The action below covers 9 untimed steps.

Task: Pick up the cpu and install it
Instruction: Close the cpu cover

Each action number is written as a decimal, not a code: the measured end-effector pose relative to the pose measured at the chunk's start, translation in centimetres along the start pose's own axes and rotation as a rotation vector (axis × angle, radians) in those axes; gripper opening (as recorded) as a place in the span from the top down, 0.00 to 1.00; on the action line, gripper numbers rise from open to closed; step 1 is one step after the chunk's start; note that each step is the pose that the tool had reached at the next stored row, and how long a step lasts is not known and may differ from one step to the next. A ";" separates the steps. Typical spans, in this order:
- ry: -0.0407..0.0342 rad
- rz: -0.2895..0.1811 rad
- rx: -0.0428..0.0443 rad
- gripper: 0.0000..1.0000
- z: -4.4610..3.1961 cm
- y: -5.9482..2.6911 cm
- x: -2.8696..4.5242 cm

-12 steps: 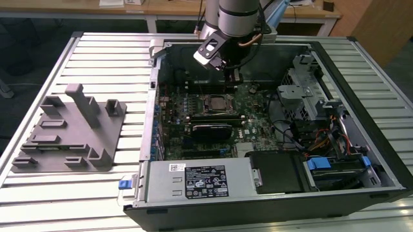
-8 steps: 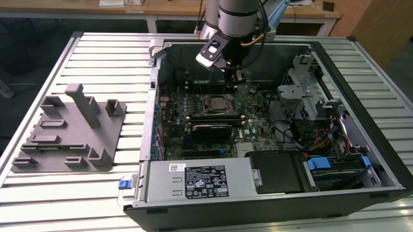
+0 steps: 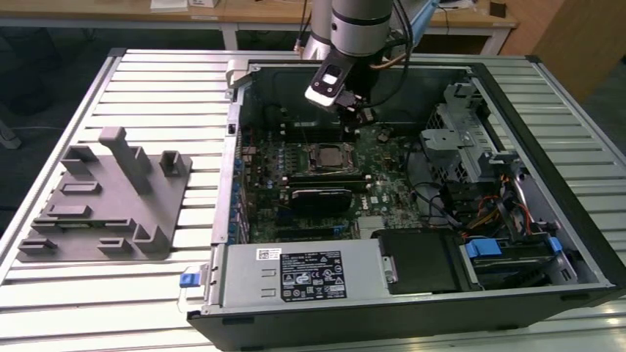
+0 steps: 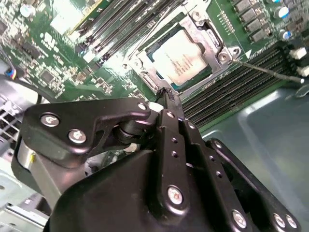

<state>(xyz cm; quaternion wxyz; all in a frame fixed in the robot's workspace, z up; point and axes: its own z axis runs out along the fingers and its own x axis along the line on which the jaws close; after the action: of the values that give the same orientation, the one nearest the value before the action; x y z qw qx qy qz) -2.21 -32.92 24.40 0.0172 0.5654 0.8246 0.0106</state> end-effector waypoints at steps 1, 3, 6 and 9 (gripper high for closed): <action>0.0005 -0.015 -0.0002 0.89 0.00 0.00 0.00; 0.0016 -0.045 -0.0007 0.89 0.00 0.00 0.00; 0.0035 -0.101 -0.0016 0.89 0.01 0.00 0.00; 0.0052 -0.148 -0.0023 0.89 0.01 0.00 0.00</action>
<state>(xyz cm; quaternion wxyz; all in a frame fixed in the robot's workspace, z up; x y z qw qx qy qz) -2.21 -32.92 24.39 0.0165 0.5030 0.8640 0.0118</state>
